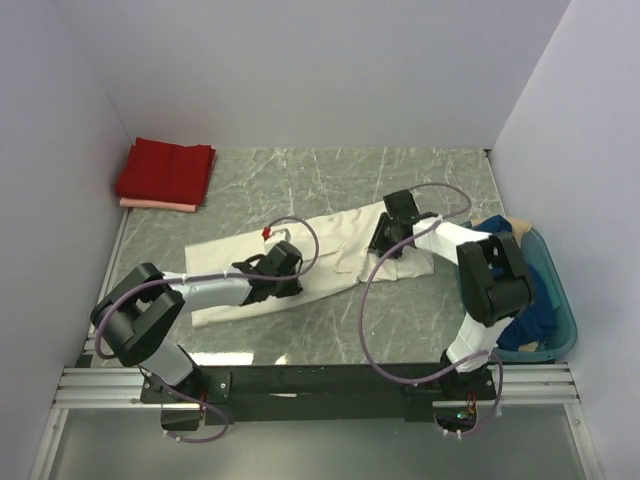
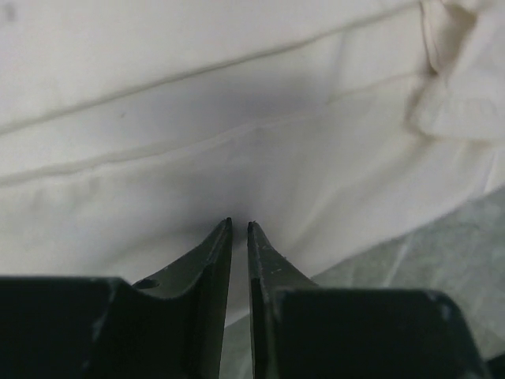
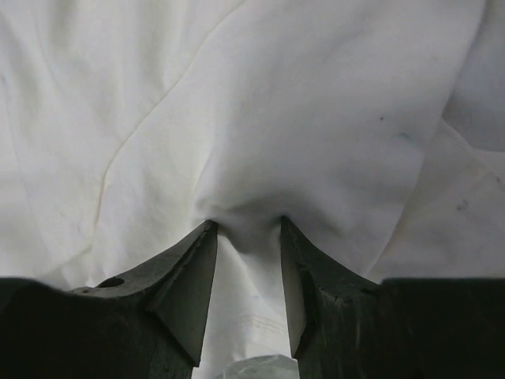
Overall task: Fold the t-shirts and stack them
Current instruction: Fold the tshirt
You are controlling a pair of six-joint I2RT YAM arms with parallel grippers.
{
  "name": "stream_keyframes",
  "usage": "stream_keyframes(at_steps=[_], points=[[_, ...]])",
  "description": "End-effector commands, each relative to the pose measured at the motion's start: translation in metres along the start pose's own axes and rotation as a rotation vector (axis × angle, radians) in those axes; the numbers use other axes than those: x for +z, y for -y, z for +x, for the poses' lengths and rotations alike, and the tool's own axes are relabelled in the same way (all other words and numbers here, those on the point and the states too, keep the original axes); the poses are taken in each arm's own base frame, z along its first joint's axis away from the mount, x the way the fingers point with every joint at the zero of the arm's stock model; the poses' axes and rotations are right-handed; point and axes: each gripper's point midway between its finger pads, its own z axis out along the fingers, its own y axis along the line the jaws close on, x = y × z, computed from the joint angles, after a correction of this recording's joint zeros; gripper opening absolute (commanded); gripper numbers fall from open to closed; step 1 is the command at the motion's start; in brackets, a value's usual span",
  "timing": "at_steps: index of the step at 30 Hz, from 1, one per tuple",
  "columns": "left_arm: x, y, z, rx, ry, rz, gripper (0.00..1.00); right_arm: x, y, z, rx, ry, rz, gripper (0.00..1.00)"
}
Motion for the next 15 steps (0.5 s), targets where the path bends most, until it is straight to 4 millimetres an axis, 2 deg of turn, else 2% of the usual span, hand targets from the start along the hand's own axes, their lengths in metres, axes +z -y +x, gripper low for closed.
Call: stream_keyframes(at_steps=[1,2,3,5,6,7,8,9,11,12,13,14,15], points=[[-0.007,0.014,0.055,-0.078,-0.157,0.056,0.21,0.015,0.005,-0.022,-0.073,-0.003,0.093,0.45],[-0.008,0.022,0.060,-0.110,-0.169,0.072,0.20,0.018,0.004,-0.027,-0.083,-0.007,0.104,0.45],[-0.008,0.030,0.070,-0.098,-0.188,0.087,0.20,0.017,-0.006,-0.041,-0.095,0.009,0.103,0.44],[-0.007,0.050,0.072,-0.114,-0.186,0.120,0.20,0.028,-0.008,-0.046,-0.132,-0.004,0.121,0.44],[-0.006,0.057,0.084,-0.094,-0.204,0.124,0.20,0.027,-0.016,-0.060,-0.146,0.020,0.121,0.44],[-0.004,0.064,0.088,-0.088,-0.211,0.131,0.20,0.035,-0.015,-0.059,-0.160,0.003,0.135,0.44],[-0.004,0.081,0.084,-0.093,-0.202,0.161,0.20,0.038,-0.018,-0.062,-0.195,-0.002,0.137,0.44],[0.001,0.083,0.096,-0.080,-0.230,0.153,0.20,0.041,-0.023,-0.066,-0.216,0.000,0.136,0.44],[0.007,0.110,0.095,-0.093,-0.236,0.222,0.20,0.050,-0.029,-0.074,-0.258,-0.010,0.146,0.44],[0.008,0.119,0.096,-0.092,-0.247,0.246,0.20,0.048,-0.038,-0.082,-0.273,-0.006,0.142,0.44],[0.009,0.126,0.095,-0.093,-0.248,0.261,0.20,0.055,-0.036,-0.082,-0.289,-0.018,0.158,0.45],[0.009,0.138,0.089,-0.091,-0.239,0.290,0.20,0.055,-0.038,-0.086,-0.296,-0.014,0.157,0.45],[0.009,0.142,0.088,-0.084,-0.236,0.297,0.21,0.052,-0.046,-0.093,-0.301,0.001,0.142,0.45]])
